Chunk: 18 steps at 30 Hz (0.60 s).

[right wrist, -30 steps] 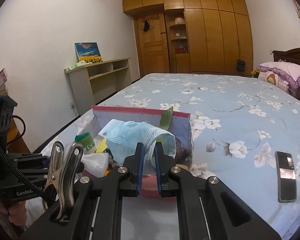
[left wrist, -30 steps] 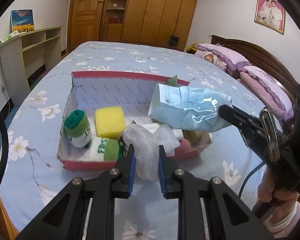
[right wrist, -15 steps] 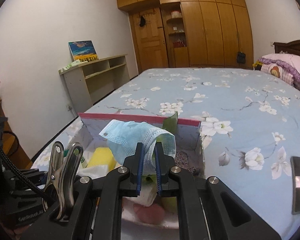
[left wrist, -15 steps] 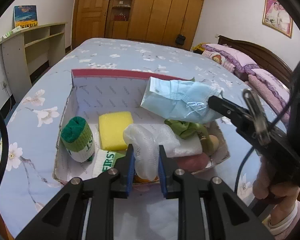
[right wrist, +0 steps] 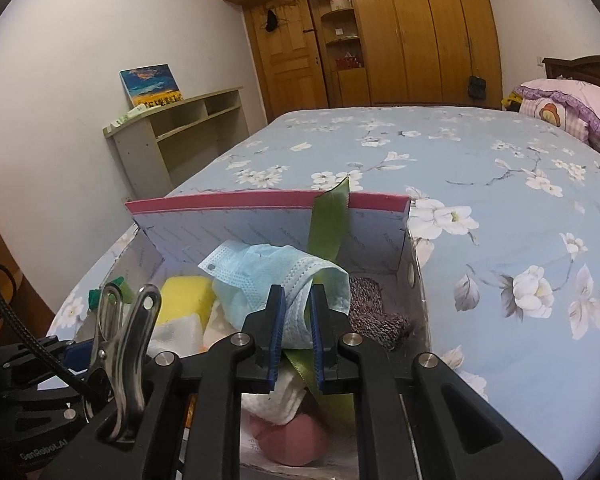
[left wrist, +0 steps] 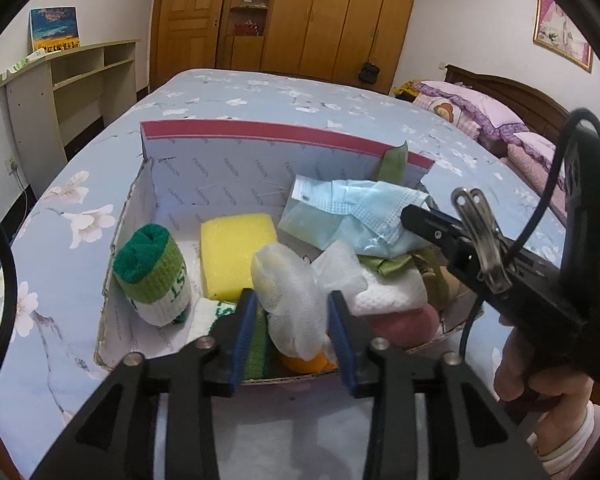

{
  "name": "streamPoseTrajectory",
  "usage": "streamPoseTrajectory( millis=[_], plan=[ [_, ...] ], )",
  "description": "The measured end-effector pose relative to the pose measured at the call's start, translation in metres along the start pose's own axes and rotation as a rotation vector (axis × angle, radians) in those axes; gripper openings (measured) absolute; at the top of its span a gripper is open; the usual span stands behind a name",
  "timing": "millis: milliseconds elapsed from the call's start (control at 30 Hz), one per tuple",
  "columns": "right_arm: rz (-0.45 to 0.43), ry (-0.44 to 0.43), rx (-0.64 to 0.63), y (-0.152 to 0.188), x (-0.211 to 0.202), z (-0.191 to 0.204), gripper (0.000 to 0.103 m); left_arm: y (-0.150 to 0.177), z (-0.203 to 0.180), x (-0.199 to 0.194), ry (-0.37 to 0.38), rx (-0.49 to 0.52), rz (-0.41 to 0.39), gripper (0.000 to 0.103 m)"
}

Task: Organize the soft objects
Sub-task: 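Lower the bag and mask into the box and open both tools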

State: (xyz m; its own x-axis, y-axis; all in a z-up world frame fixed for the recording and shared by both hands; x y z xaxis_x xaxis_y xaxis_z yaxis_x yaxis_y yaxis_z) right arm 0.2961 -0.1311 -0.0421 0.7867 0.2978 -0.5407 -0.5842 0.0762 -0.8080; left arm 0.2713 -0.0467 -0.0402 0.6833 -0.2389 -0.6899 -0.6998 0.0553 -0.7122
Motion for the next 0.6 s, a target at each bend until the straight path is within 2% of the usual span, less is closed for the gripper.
streamPoseTrajectory(
  millis=[133, 200, 600],
  plan=[
    [-0.003, 0.002, 0.002, 0.000, -0.003, -0.001, 0.028, 0.002, 0.000, -0.001, -0.012, -0.001, 0.006, 0.056],
    [-0.009, 0.004, 0.001, -0.001, -0.006, -0.001, 0.034, 0.002, 0.000, -0.003, -0.016, -0.003, 0.000, 0.057],
    [-0.038, 0.009, -0.011, -0.002, -0.039, 0.005, 0.041, 0.003, 0.001, -0.030, -0.036, -0.009, -0.041, 0.058]
  ],
)
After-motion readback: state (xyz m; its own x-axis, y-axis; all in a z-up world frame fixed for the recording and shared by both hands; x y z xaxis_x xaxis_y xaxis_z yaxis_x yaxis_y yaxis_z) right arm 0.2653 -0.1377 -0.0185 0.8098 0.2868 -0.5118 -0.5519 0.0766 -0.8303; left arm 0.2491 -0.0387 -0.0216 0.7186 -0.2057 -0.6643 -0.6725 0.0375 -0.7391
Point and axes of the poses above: each gripper's, at about its wrist camera, not at the fingertips, and x roughly the way its jaws point, z to its left, y to its underside, the point moved 10 cm from there along x, roughly the way its jaws point, and after that the axes turned 2 degrees about x, right-handed, at the moved point
